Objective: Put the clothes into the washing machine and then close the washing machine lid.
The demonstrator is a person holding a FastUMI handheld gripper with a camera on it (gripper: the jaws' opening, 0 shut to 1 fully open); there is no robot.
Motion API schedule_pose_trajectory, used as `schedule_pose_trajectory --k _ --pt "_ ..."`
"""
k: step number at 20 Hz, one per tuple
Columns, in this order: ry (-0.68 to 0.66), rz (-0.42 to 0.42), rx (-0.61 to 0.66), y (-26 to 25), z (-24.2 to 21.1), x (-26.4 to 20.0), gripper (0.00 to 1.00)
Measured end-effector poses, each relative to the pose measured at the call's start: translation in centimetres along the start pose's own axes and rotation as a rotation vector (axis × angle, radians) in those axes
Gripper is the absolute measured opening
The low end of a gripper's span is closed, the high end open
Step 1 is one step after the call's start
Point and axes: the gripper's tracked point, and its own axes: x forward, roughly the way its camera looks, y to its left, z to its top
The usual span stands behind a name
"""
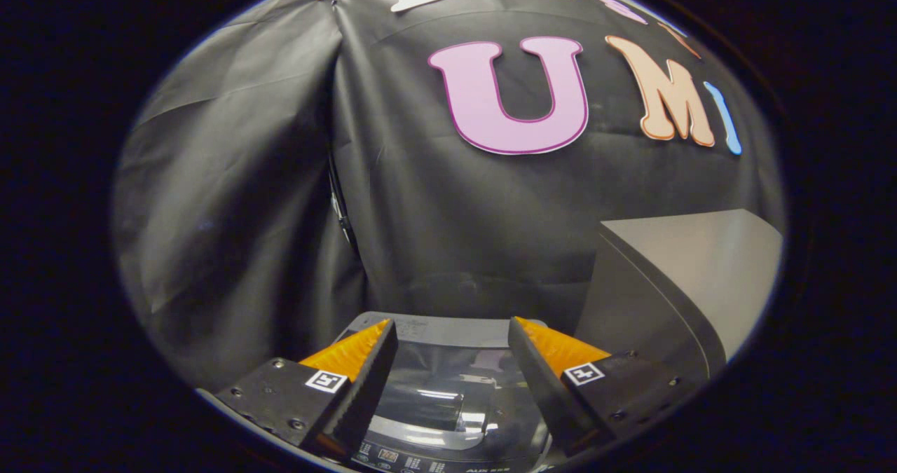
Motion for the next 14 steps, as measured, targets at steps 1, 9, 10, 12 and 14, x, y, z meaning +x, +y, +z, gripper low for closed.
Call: schedule_pose_trajectory --k 1,9,10,12,14 --pt "-0.004 0.000 0.002 0.0 0.1 -0.1 0.97" --pt "-0.053 0.037 0.002 0.1 0.8 -0.4 0.97" --pt "-0.063 0.043 -0.002 0.0 0.9 -0.3 0.97" --pt "-0.080 0.040 -0.011 -0.3 1.3 -0.6 0.97" --pt "-0.103 0.052 0.001 -0.1 1.6 -1.0 0.97"
